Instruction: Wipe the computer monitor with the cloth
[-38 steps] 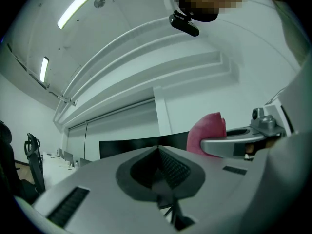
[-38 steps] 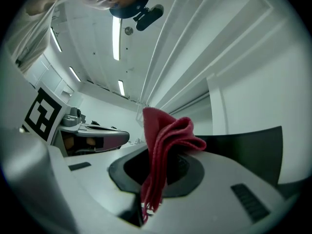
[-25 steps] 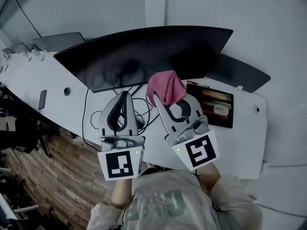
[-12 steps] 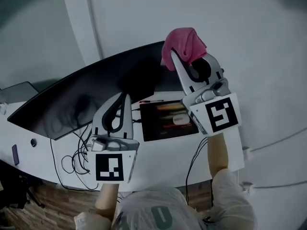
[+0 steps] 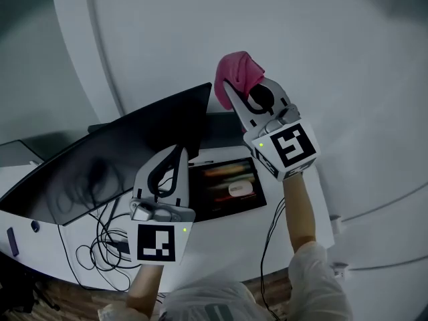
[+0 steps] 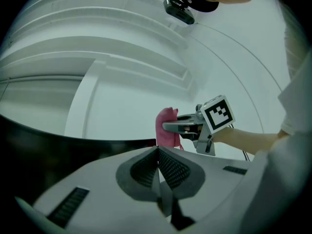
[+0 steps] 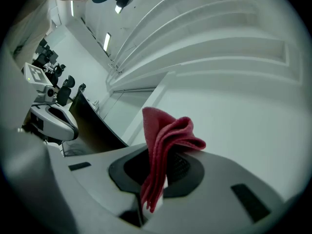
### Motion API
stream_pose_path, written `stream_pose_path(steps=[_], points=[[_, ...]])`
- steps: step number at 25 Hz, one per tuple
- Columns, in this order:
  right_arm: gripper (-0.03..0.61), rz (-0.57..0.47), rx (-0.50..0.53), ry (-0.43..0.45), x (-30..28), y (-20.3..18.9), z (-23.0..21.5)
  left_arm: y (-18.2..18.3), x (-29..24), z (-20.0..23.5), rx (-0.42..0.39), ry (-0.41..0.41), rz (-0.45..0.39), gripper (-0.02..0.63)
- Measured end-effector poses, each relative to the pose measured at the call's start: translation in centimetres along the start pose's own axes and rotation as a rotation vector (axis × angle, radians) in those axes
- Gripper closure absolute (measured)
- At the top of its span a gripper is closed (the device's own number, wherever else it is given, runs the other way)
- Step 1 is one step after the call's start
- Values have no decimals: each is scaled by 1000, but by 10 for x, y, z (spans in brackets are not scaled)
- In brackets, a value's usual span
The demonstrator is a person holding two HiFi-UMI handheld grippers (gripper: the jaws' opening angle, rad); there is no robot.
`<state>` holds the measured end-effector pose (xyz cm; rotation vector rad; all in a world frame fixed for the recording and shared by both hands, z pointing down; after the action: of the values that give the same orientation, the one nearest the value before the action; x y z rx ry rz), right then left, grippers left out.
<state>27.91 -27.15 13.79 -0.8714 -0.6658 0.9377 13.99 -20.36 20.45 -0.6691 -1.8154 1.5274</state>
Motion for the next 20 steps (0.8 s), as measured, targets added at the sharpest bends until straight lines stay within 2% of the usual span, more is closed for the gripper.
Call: stream_pose_path(steps=[8, 16, 20], points=[[525, 20, -81, 94, -23, -27, 10, -23, -16, 12, 24, 5, 41, 598], [525, 26, -171, 120, -26, -47, 11, -35, -18, 15, 26, 10, 73, 598], [525, 50, -182, 141, -24, -64, 21, -49, -14, 12, 20, -3, 92, 598]])
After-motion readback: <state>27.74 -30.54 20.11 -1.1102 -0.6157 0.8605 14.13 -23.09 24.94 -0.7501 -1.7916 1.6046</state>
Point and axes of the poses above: the fingertips, and each gripper's own axes: x backward along the fingers, z to its left, y out of its top, the point moved 3 cm from there along x, backward along the fingers, and after that the axes turned 2 degrees about z, right-handed, at the moved point
